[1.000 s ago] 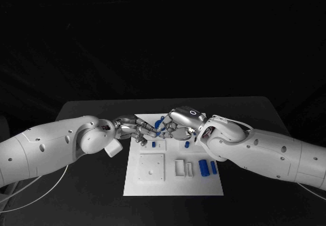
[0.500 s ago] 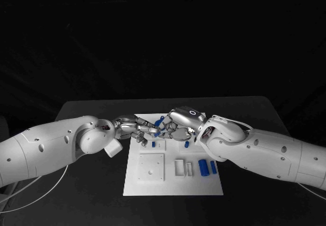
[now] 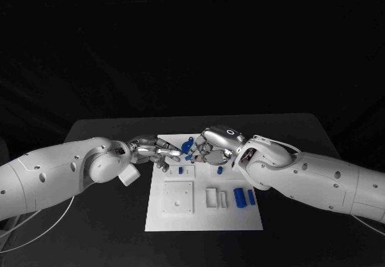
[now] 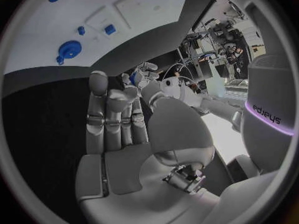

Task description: Assemble the parts on the task board

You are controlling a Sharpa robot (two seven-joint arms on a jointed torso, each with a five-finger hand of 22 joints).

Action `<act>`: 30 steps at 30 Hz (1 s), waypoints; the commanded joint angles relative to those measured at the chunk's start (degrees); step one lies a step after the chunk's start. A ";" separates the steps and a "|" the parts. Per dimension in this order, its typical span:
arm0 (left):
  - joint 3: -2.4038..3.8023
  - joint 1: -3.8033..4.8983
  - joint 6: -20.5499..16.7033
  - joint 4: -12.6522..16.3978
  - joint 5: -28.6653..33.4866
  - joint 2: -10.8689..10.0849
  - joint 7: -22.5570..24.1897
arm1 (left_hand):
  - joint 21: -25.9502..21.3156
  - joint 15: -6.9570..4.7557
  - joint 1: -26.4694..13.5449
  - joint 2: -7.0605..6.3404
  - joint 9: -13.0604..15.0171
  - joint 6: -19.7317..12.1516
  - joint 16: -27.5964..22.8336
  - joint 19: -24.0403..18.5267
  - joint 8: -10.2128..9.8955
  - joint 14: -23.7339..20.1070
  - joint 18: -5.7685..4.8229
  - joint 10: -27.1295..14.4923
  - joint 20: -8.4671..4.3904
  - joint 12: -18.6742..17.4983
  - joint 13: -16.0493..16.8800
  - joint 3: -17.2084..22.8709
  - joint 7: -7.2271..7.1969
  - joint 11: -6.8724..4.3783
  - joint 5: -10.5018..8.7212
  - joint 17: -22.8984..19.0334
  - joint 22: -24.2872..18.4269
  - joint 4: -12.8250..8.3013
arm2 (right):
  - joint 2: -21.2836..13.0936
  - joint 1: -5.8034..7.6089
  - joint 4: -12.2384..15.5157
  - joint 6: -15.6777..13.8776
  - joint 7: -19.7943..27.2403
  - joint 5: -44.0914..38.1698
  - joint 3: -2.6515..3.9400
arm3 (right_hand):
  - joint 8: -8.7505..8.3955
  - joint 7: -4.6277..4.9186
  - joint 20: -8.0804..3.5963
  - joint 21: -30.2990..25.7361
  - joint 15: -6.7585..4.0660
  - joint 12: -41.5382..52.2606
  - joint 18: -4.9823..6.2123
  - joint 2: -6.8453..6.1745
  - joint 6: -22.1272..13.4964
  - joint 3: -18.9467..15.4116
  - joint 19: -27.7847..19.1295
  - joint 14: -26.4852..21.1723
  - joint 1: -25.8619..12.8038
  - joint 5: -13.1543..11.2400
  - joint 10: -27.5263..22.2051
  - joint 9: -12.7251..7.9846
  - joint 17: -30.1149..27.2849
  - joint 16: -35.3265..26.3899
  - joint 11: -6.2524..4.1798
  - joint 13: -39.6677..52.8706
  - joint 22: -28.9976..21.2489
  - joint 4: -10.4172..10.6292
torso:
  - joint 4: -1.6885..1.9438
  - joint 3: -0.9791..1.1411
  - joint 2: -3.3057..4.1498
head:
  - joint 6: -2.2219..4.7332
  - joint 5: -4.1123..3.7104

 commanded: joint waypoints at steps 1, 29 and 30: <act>0.02 0.05 -7.89 1.17 -13.07 -0.14 8.92 | -0.37 -0.40 1.08 2.25 0.11 2.85 -0.54 -0.25 0.13 -0.23 0.15 1.61 -0.36 0.40 -0.03 -0.15 -0.74 -0.57 0.10 -0.25 -0.15 -1.50 | -0.22 -0.04 -0.13 2.18 -0.63 5.10 -0.01 | 0.20 0.03 -0.14 0.06 0.11 -0.33 -0.35 0.01 0.36 0.43 -0.51 0.26 -0.07 -0.22 0.42 1.00 0.01 -0.07 0.01 0.08 1.87 -0.12 | 0.06 -0.07 0.01 | 0.17 -0.05; -0.11 -0.23 -27.11 6.17 -47.56 0.45 15.56 | -2.16 -1.71 0.83 3.57 0.12 5.64 -2.71 1.62 -0.31 1.62 -1.28 7.59 -1.88 -0.13 0.00 -4.00 -1.91 -2.26 0.35 0.37 -0.34 1.41 | -0.55 -0.04 -0.55 6.28 -1.29 13.12 -0.01 | 0.20 0.09 -0.15 -0.66 0.11 -0.42 -0.32 0.44 0.06 0.28 -0.84 -0.12 -0.34 0.21 0.09 1.07 -0.07 -0.52 0.08 0.34 1.71 -0.44 | -0.03 0.06 0.02 | 0.11 0.05; -0.11 -0.24 -26.64 6.17 -48.12 0.48 15.02 | -2.19 -1.70 0.44 3.30 0.12 5.62 -2.68 1.64 -0.32 1.63 -1.28 7.56 -1.88 -0.11 0.01 -4.18 -1.89 -2.24 0.27 0.42 -0.32 1.65 | -0.56 -0.04 -0.54 6.27 -1.28 13.13 -0.01 | 0.20 0.09 -0.15 -0.66 0.11 -0.42 -0.32 0.44 0.06 0.28 -0.84 -0.12 -0.34 0.21 0.09 1.07 -0.07 -0.52 0.08 0.34 1.71 -0.44 | -0.04 0.07 0.02 | 0.10 0.06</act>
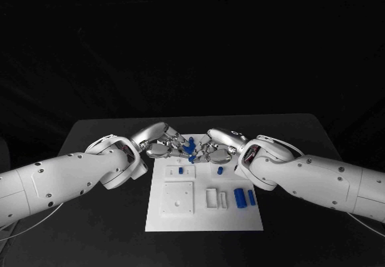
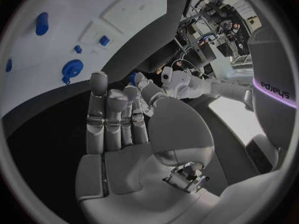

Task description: Assemble the parts on the task board

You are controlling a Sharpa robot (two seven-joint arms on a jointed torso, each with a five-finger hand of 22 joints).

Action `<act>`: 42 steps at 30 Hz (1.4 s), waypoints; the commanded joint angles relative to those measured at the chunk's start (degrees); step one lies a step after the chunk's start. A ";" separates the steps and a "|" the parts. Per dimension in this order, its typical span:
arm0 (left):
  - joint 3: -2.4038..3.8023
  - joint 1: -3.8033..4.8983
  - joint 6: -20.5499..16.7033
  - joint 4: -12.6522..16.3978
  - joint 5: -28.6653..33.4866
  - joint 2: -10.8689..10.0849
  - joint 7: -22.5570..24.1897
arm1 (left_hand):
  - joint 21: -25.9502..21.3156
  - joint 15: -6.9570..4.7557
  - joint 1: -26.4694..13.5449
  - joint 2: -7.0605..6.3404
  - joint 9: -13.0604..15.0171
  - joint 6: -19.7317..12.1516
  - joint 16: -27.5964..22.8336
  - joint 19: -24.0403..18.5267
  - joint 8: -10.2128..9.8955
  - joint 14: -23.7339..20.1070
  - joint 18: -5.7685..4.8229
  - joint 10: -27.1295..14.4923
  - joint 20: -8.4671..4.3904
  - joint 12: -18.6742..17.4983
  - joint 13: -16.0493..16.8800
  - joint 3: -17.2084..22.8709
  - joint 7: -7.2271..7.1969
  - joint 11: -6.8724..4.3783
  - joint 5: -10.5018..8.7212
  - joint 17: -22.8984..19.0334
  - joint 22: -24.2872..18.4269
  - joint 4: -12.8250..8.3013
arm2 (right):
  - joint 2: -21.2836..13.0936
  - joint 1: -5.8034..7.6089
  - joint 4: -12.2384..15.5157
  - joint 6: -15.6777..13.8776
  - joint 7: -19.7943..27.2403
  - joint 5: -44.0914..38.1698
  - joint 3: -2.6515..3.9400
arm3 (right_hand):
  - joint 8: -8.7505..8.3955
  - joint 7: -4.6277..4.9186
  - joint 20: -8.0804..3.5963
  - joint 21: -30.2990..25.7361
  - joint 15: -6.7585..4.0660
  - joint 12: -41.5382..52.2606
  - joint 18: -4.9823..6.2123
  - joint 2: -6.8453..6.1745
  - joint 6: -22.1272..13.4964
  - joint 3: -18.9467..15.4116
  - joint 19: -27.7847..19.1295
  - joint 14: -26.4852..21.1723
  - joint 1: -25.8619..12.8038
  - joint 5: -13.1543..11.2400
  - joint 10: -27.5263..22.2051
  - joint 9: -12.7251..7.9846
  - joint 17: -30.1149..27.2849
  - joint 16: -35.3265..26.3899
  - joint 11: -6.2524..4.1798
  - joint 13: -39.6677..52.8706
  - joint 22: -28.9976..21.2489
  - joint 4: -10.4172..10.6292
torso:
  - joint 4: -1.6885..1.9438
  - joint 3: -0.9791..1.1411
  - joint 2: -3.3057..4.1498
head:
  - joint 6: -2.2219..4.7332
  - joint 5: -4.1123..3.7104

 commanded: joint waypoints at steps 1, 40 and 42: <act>0.00 -0.02 2.20 0.20 -5.73 0.22 -2.95 | -0.52 0.06 -0.91 -0.70 0.07 0.32 0.20 0.52 -0.31 0.47 -0.34 0.13 0.11 -0.08 0.03 0.25 0.11 0.06 -0.23 0.26 0.11 0.91 | -0.01 -0.04 0.07 1.09 -0.02 0.85 0.00 | 0.30 -0.08 0.02 -0.09 0.10 -0.20 -0.33 0.67 0.26 0.13 -0.23 -0.11 -0.11 0.22 0.10 0.64 -0.06 -0.27 0.06 0.10 1.73 -0.28 | -0.01 0.02 0.00 | -0.04 -0.07; -0.14 -0.13 6.80 0.84 -7.90 1.15 -5.22 | -1.16 -0.40 1.57 4.00 0.05 2.29 0.61 0.97 -0.34 0.60 -0.66 1.22 -0.34 -0.32 -0.03 2.10 -0.79 -0.60 1.87 1.29 2.03 1.98 | 0.21 -0.04 0.22 1.49 -0.07 0.90 0.00 | 0.30 -0.04 0.01 -0.04 0.09 -0.30 -0.30 0.91 0.24 0.14 -0.24 -0.09 -0.28 0.25 0.11 0.68 0.02 -0.33 0.07 0.22 1.74 -0.74 | 0.01 -0.03 -0.01 | -0.32 -0.23; -0.14 -0.13 6.68 0.86 -7.66 1.18 -5.12 | -1.15 -0.41 1.54 4.25 0.05 2.31 0.64 0.99 -0.33 0.63 -0.66 1.24 -0.35 -0.32 -0.02 2.14 -0.81 -0.60 1.90 1.31 2.06 2.12 | 0.25 -0.04 0.19 1.65 -0.13 0.87 0.00 | 0.30 -0.04 0.01 -0.04 0.09 -0.30 -0.30 0.91 0.24 0.14 -0.24 -0.09 -0.28 0.25 0.11 0.68 0.02 -0.33 0.07 0.22 1.74 -0.74 | -0.03 -0.04 -0.01 | -0.31 -0.19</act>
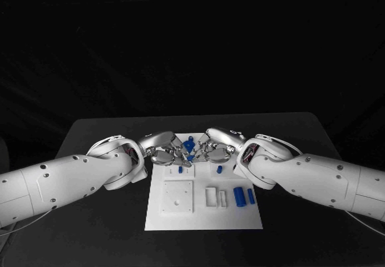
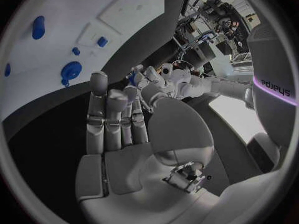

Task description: Assemble the parts on the task board

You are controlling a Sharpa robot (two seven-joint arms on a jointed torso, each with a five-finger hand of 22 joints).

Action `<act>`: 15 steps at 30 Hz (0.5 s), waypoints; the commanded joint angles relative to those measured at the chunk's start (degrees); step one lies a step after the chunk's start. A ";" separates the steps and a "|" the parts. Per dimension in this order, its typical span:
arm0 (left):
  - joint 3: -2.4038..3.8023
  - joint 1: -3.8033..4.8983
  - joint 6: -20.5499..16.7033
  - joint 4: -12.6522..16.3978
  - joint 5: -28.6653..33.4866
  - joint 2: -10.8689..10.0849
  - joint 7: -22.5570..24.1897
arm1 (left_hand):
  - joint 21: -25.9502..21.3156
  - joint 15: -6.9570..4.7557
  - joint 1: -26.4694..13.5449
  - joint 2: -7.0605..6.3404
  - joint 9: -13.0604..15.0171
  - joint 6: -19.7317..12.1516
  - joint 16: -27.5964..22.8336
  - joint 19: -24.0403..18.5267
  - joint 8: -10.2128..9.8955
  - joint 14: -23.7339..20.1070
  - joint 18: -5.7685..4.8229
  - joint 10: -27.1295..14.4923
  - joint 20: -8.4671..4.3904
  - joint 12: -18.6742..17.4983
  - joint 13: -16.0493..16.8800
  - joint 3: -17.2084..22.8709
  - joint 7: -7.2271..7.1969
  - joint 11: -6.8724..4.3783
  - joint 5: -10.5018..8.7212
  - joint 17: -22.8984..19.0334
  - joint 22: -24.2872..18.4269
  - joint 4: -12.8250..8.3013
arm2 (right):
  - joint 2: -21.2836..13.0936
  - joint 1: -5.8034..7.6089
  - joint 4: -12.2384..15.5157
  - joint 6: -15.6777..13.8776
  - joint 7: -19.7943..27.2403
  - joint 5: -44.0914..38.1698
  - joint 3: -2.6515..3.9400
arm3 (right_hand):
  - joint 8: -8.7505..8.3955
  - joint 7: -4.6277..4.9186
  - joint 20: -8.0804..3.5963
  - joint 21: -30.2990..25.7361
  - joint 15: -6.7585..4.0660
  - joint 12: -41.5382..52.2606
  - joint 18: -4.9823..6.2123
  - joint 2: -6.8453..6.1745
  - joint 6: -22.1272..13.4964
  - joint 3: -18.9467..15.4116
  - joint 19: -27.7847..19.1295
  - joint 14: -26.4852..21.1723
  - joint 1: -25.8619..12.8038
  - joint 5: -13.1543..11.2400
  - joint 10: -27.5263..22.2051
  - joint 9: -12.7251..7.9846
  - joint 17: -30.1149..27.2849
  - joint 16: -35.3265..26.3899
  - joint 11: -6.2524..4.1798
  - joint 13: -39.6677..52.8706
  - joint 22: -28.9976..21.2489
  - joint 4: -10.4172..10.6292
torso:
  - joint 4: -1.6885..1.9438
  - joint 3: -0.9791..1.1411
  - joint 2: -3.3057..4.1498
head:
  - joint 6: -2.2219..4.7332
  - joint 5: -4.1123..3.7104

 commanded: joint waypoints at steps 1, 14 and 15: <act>0.02 -0.01 0.56 0.22 0.59 0.18 0.54 | -0.14 -0.08 -0.15 0.66 0.07 0.43 0.38 0.39 -0.33 0.30 -0.67 0.38 -0.14 -0.32 0.00 0.14 -0.17 -0.14 0.27 0.09 0.48 0.33 | 0.09 -0.04 0.04 1.16 0.01 0.00 0.00 | 0.30 0.06 0.01 -0.04 0.08 -0.31 -0.31 0.49 0.36 -0.09 -0.25 -0.08 -0.19 0.30 0.12 -0.03 0.04 -0.34 0.06 0.04 1.74 -0.33 | -0.06 -0.04 0.00 | 0.05 0.03; 0.03 -0.01 0.86 0.24 1.02 0.46 0.56 | -0.08 -0.20 0.41 1.83 0.10 0.96 0.59 0.53 -0.29 0.45 -0.67 0.71 -0.22 -0.29 0.00 0.39 -0.42 -0.28 0.39 0.23 0.71 0.79 | 0.13 -0.04 0.04 1.38 -0.13 -0.18 0.00 | 0.30 0.06 0.01 -0.04 0.08 -0.31 -0.31 0.49 0.36 -0.09 -0.25 -0.08 -0.19 0.30 0.12 -0.03 0.04 -0.34 0.06 0.04 1.74 -0.33 | -0.02 0.02 0.00 | 0.08 -0.01; 0.03 -0.01 0.89 0.23 1.03 0.48 0.54 | -0.07 -0.23 0.74 2.07 0.10 1.10 0.61 0.54 -0.30 0.46 -0.68 0.76 -0.25 -0.32 -0.01 0.57 -0.48 -0.32 0.44 0.25 0.74 0.65 | 0.12 -0.04 0.03 1.38 -0.12 -0.18 0.00 | 0.30 0.06 0.01 -0.04 0.08 -0.31 -0.31 0.49 0.36 -0.09 -0.25 -0.08 -0.19 0.30 0.12 -0.03 0.04 -0.34 0.06 0.04 1.74 -0.33 | -0.02 0.02 0.00 | 0.08 -0.01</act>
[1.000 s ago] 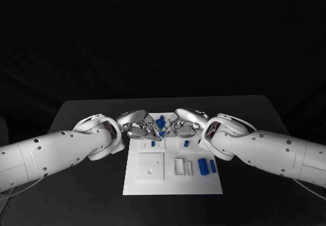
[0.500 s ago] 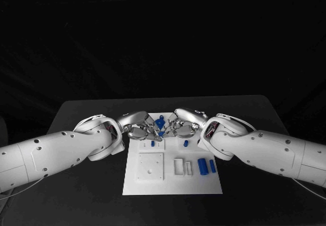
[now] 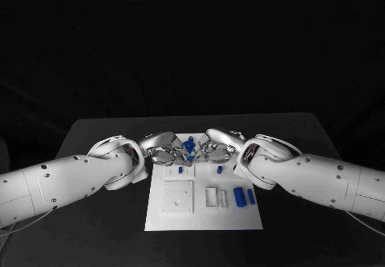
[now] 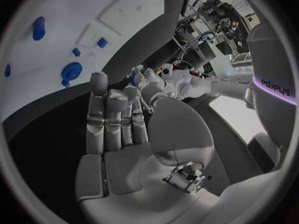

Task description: Assemble the parts on the task board

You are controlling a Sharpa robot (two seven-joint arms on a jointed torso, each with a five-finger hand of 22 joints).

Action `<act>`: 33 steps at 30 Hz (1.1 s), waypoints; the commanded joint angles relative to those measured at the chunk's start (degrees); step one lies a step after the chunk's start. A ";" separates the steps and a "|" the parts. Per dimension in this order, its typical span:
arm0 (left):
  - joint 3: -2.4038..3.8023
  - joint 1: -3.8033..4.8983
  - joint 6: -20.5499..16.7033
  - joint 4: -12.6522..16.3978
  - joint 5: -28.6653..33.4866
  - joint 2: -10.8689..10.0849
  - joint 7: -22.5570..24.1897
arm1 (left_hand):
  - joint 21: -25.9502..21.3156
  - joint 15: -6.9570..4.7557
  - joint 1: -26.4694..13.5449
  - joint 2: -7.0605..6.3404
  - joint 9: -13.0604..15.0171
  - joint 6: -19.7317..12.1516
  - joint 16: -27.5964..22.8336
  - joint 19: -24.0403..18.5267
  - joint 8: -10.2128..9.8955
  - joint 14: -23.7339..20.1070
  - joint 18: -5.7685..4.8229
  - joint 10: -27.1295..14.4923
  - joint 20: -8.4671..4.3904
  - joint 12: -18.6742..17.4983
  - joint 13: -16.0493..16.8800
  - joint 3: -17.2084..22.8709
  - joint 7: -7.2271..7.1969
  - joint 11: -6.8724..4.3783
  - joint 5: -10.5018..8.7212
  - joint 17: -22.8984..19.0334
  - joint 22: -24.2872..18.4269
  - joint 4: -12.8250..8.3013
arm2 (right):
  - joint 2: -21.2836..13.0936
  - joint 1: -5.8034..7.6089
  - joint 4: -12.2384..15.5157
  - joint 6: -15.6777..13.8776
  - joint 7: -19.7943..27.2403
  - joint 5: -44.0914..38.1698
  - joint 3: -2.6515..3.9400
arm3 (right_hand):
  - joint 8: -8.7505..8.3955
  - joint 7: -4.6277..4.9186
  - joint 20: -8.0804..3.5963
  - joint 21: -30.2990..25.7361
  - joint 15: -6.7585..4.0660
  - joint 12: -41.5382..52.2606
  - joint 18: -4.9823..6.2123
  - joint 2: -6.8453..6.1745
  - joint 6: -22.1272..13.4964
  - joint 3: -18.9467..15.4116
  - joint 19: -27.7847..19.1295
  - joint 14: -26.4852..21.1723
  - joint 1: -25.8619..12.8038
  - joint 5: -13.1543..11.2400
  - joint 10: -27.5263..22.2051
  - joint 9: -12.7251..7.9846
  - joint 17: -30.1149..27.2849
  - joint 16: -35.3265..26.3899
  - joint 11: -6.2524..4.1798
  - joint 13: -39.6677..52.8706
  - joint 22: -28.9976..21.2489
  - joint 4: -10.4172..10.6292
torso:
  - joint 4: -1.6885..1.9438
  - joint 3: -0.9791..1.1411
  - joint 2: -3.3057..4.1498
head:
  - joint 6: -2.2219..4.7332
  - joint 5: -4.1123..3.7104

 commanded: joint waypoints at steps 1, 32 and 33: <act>0.06 0.03 0.78 0.28 0.77 0.32 0.65 | -0.05 -0.17 0.50 0.91 0.10 0.65 0.41 0.36 -0.30 0.39 -0.68 0.46 -0.07 -0.32 0.00 0.47 0.01 0.00 0.36 0.08 0.78 -0.10 | 0.10 -0.06 0.10 0.95 0.04 -0.19 -0.02 | 0.20 -0.03 0.01 -0.04 0.08 -0.31 -0.31 0.51 0.45 -0.08 -0.25 -0.08 -0.20 0.30 0.12 0.10 0.04 -0.34 0.06 0.05 1.74 -0.32 | -0.02 0.03 0.00 | -0.04 -0.08; 0.06 -0.02 -1.09 0.32 3.25 0.87 0.57 | 3.59 -0.86 -1.29 1.00 0.60 3.51 1.78 -0.04 -0.27 1.30 -0.79 3.03 -0.79 -0.47 -0.03 17.16 -0.72 -0.70 -1.59 1.11 1.23 -5.05 | 0.17 -0.06 0.20 2.18 -0.40 -0.29 -0.02 | 0.19 0.02 0.00 -0.55 0.07 -0.41 -0.28 0.56 0.38 -0.11 -0.38 -0.21 -0.31 0.42 0.04 0.09 -0.11 -0.70 0.09 0.13 1.63 -0.55 | 0.03 -0.01 0.01 | -0.13 -0.38; 0.06 -0.02 -1.11 0.33 3.56 0.87 0.59 | 3.74 -0.88 -1.60 1.00 0.66 3.71 1.89 -0.05 -0.24 1.33 -0.81 3.21 -0.81 -0.43 -0.01 17.56 -0.79 -0.77 -0.92 1.17 1.25 -5.05 | 0.17 -0.06 0.19 2.20 -0.45 -0.30 -0.02 | 0.20 0.02 0.00 -0.83 0.07 -0.45 -0.25 0.54 0.37 -0.20 -0.44 -0.28 -0.30 0.49 0.01 0.09 -0.22 -0.88 0.10 0.10 1.56 -0.54 | 0.03 -0.01 0.01 | -0.12 -0.37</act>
